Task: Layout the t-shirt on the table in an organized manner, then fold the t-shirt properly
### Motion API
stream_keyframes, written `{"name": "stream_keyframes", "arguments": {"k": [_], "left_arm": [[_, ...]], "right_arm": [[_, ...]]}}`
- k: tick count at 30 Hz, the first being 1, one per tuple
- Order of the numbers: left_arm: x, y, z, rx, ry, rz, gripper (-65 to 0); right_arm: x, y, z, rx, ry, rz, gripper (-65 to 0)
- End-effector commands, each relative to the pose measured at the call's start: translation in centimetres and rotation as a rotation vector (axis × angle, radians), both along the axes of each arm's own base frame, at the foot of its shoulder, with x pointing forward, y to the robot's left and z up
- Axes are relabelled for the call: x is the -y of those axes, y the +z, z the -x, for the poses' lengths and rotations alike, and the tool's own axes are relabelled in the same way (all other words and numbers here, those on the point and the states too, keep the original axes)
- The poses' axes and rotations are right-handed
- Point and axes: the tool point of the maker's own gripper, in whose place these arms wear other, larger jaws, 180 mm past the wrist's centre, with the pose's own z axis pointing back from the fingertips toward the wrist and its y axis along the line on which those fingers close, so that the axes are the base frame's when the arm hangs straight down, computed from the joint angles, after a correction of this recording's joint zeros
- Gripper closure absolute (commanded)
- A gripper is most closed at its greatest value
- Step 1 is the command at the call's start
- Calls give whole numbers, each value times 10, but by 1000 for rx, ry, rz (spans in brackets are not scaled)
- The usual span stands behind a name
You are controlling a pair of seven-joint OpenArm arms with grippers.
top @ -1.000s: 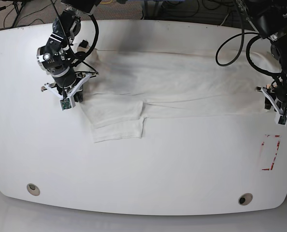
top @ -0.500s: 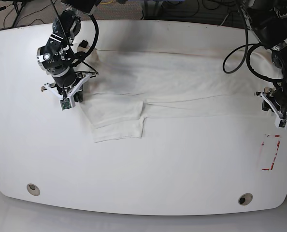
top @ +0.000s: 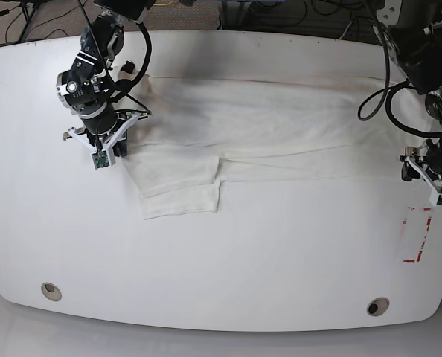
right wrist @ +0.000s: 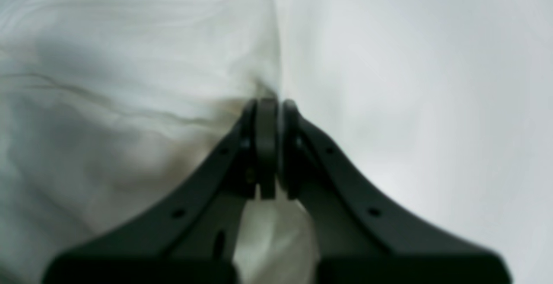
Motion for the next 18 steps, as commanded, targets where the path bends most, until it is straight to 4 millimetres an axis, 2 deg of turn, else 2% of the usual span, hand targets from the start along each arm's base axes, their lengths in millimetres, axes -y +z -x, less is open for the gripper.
{"name": "stream_keyframes", "arguments": {"k": [1, 6, 11, 18], "left_arm": [[-16, 21, -14, 65, 13, -11, -389], [-20, 16, -19, 68, 28, 23, -392], [-6, 4, -25, 48, -11, 42, -392], [0, -10, -23, 18, -27, 64, -392]], "right_arm": [[1, 13, -9, 50, 4, 1, 0], [1, 13, -9, 50, 5, 3, 0], [1, 13, -9, 50, 5, 3, 0], [1, 13, -9, 50, 5, 3, 0]]}}
